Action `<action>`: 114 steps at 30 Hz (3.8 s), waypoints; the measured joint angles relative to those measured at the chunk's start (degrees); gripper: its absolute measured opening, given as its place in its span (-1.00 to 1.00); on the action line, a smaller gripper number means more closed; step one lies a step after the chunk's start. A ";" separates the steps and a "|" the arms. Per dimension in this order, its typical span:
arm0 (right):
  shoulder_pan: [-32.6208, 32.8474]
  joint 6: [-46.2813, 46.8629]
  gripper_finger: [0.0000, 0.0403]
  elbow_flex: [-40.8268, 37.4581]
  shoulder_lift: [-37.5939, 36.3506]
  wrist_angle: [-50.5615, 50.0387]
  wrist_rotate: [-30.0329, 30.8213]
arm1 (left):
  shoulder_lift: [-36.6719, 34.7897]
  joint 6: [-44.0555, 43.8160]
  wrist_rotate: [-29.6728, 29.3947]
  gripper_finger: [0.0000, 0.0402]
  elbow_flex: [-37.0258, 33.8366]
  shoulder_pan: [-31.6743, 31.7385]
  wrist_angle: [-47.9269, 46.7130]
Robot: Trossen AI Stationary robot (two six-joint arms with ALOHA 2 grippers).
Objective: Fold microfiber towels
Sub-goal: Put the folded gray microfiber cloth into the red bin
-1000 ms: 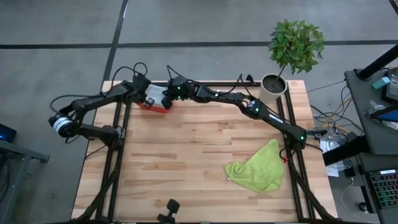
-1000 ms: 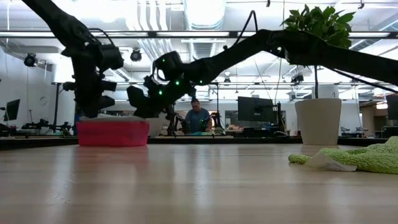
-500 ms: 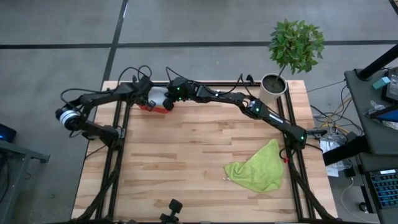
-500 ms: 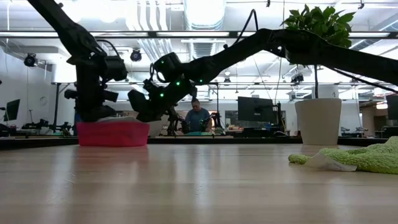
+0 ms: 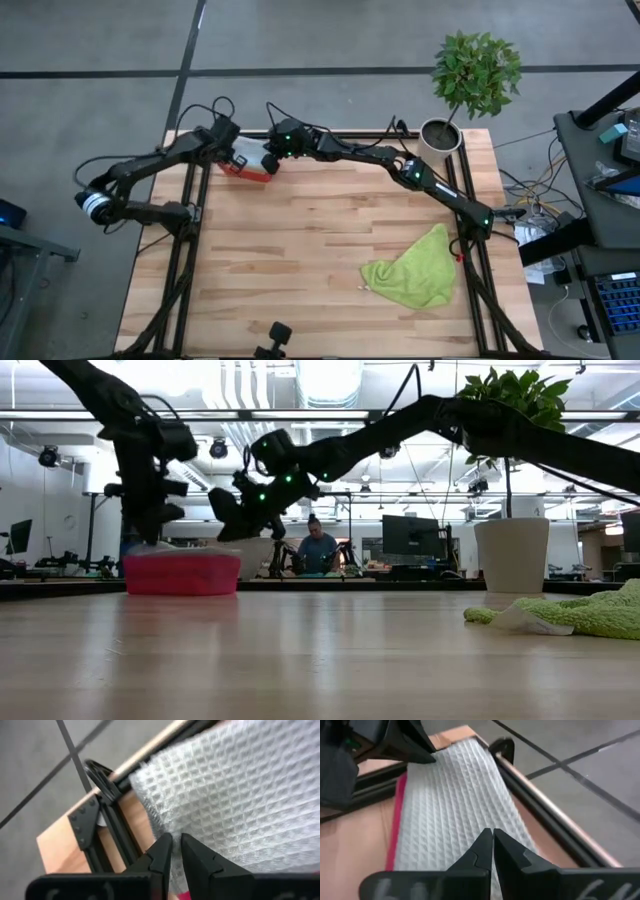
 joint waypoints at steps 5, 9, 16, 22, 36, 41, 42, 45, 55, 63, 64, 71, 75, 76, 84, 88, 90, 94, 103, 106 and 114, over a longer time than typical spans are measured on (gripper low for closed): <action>0.74 -1.17 -0.96 0.04 -1.53 0.13 -0.42 | -4.67 0.14 -0.03 -0.86 0.07 0.00 0.94; 2.23 -1.64 -0.96 0.01 -1.61 0.67 -0.62 | -6.09 1.71 -0.15 -0.86 -0.01 0.00 5.64; 4.56 -2.26 -0.96 -0.04 0.58 2.45 -0.63 | -2.52 4.17 -0.24 -0.86 -2.36 0.34 15.96; 4.72 -1.96 -0.96 -0.53 1.82 1.10 -0.63 | 4.98 4.13 -2.92 -0.86 -2.45 1.03 16.87; 4.70 -2.45 -0.96 -1.20 0.89 -1.04 -0.63 | 7.06 6.51 -3.43 -0.86 -0.39 1.01 17.31; 4.39 -3.83 -0.96 -1.20 -1.28 -0.79 -0.55 | 2.06 9.01 -3.46 -0.86 -0.46 1.44 17.32; 4.24 -4.13 -0.96 -1.20 -1.67 -0.81 -0.36 | 1.41 9.16 -3.45 -0.86 -0.46 1.66 17.35; 3.22 -5.22 -0.96 -1.20 -2.48 -0.43 -0.11 | 0.62 9.21 -3.48 -0.86 -0.48 2.68 17.39; -0.96 -4.16 -0.96 -1.56 -2.04 -0.30 -0.15 | 6.38 9.04 -3.26 -0.86 -2.28 4.61 20.18; -0.96 -4.16 -0.96 -1.86 0.83 0.30 -0.30 | 11.63 8.71 -3.39 -0.86 -1.70 4.61 21.52; -0.96 -4.16 -0.96 -2.22 0.93 -0.05 -0.17 | 11.95 8.69 -3.57 -0.86 -1.71 4.59 21.58; -1.09 -4.16 -0.96 -3.00 0.89 -0.07 -0.20 | 13.13 8.52 -4.04 -0.86 -2.05 4.57 22.09; -1.09 -4.16 -0.96 -3.28 0.85 -0.19 -0.19 | 11.70 7.45 -3.28 -0.86 -2.21 4.63 21.19; -1.09 -4.16 -0.96 -3.30 0.73 -0.27 -0.17 | 11.08 7.33 -3.00 -0.86 -2.19 4.61 20.66; -1.05 -4.80 -0.96 -1.88 -1.61 -3.68 -0.15 | 2.56 7.50 -2.75 -0.86 -0.92 4.40 13.16; -0.36 -5.02 -0.96 -1.79 -3.02 -3.42 -0.18 | -3.93 7.12 -1.94 -0.86 -1.00 3.11 6.07; 0.68 -5.27 -0.96 -1.79 -3.04 -3.33 -0.55 | -6.96 6.34 1.10 -0.86 -1.53 2.59 3.45; 3.43 -5.68 -0.96 -1.94 -3.02 -3.22 -2.20 | -11.69 3.16 10.52 -0.86 -2.96 2.27 1.66; 6.96 -6.41 -0.96 -4.56 -3.02 -2.92 -1.20 | -10.27 -0.42 16.02 -0.86 -7.18 2.27 1.67; 7.01 -6.22 -0.96 -6.40 -3.02 -2.86 -0.08 | -7.34 -0.97 15.63 -0.86 -7.37 2.27 1.87; 7.01 -6.11 -0.96 -8.72 -3.54 -1.16 0.03 | -2.06 -1.58 14.75 -0.86 -5.33 2.26 1.72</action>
